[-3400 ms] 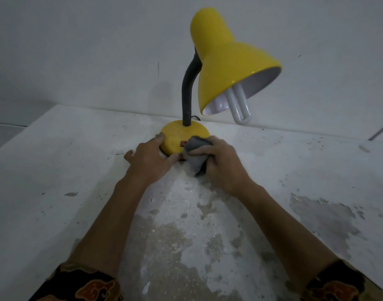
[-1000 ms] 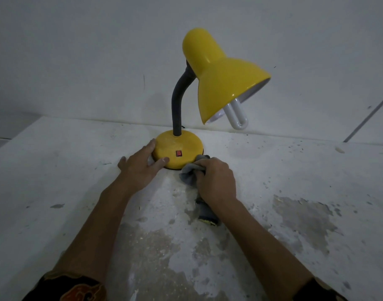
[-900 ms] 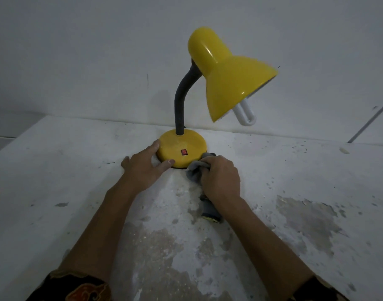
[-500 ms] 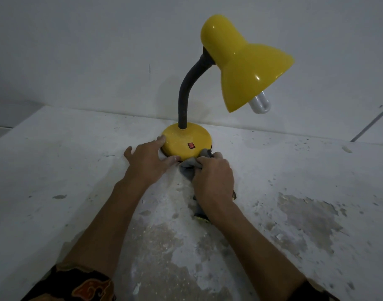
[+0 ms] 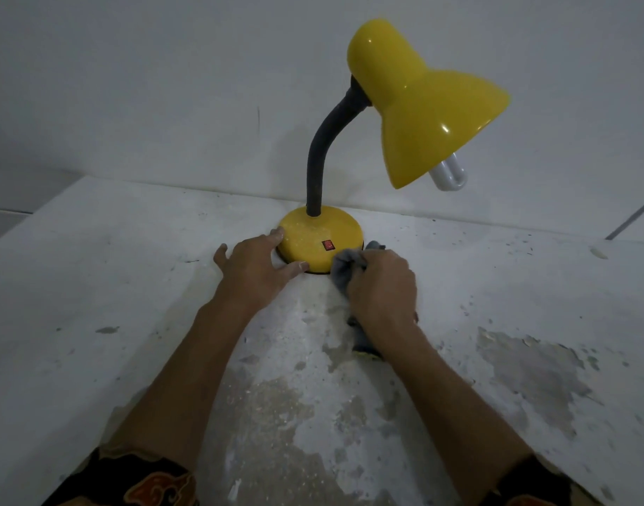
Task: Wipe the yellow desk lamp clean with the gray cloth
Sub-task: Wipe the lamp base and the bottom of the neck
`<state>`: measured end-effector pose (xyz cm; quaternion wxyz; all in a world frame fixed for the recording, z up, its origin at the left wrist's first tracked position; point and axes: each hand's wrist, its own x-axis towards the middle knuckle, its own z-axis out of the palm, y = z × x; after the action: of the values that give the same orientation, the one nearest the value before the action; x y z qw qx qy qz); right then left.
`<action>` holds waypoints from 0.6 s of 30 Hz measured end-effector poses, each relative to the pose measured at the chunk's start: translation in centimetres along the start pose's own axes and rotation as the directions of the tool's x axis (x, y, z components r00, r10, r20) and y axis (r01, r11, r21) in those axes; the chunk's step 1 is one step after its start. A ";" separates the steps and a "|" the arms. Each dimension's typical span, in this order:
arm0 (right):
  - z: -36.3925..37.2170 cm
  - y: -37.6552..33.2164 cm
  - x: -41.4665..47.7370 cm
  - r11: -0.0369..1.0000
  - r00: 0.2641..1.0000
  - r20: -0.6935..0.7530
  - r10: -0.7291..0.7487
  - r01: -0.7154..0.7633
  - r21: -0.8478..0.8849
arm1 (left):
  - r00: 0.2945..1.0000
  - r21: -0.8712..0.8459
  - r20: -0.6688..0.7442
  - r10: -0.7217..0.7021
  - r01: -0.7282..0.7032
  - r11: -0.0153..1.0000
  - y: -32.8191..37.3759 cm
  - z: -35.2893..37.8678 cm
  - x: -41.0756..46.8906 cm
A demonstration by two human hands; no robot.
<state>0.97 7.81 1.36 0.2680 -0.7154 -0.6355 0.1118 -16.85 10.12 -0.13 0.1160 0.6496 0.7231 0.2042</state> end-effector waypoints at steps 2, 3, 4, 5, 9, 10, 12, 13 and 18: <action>0.4 -0.2 -1.0 0.996 0.997 0.008 -0.079 0.080 -0.029 | 1.000 0.005 -0.003 0.002 -0.002 1.000 -0.1 -0.1 0.2; 0.5 0.0 -1.4 0.988 0.988 0.041 -0.150 0.151 -0.021 | 1.000 0.011 0.001 0.002 -0.002 1.000 -0.1 0.0 0.2; 0.3 0.2 -1.6 0.977 0.974 0.073 -0.213 0.213 0.015 | 1.000 0.018 0.004 -0.001 0.001 1.000 -0.1 -0.1 0.2; 0.0 0.5 -1.5 0.971 0.968 0.077 -0.237 0.232 0.063 | 1.000 0.024 0.007 -0.002 0.002 1.000 -0.1 0.0 0.2; -0.9 1.9 0.1 0.989 0.997 -0.074 -0.032 0.042 0.144 | 1.000 0.009 0.000 -0.011 0.011 1.000 0.0 -0.2 0.0; -0.6 1.8 0.2 0.991 0.997 -0.075 0.002 0.008 0.136 | 1.000 -0.003 -0.006 -0.009 0.009 1.000 0.0 -0.2 -0.1; 0.2 0.6 -0.1 0.996 0.999 -0.044 -0.004 0.008 0.084 | 1.000 -0.015 -0.016 0.001 -0.001 1.000 0.0 -0.2 0.0; 0.7 -0.1 -0.5 0.998 0.999 -0.025 -0.025 0.027 0.052 | 1.000 -0.014 -0.018 0.002 -0.002 1.000 -0.1 -0.3 0.0; -0.7 -0.1 -0.5 0.963 0.976 0.055 -0.212 0.199 0.184 | 1.000 -0.009 -0.020 0.000 -0.001 1.000 -0.1 -0.3 0.1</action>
<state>1.09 7.15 1.90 0.3170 -0.6141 -0.7034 0.1662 -17.12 10.15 0.09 0.1114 0.6471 0.7232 0.2140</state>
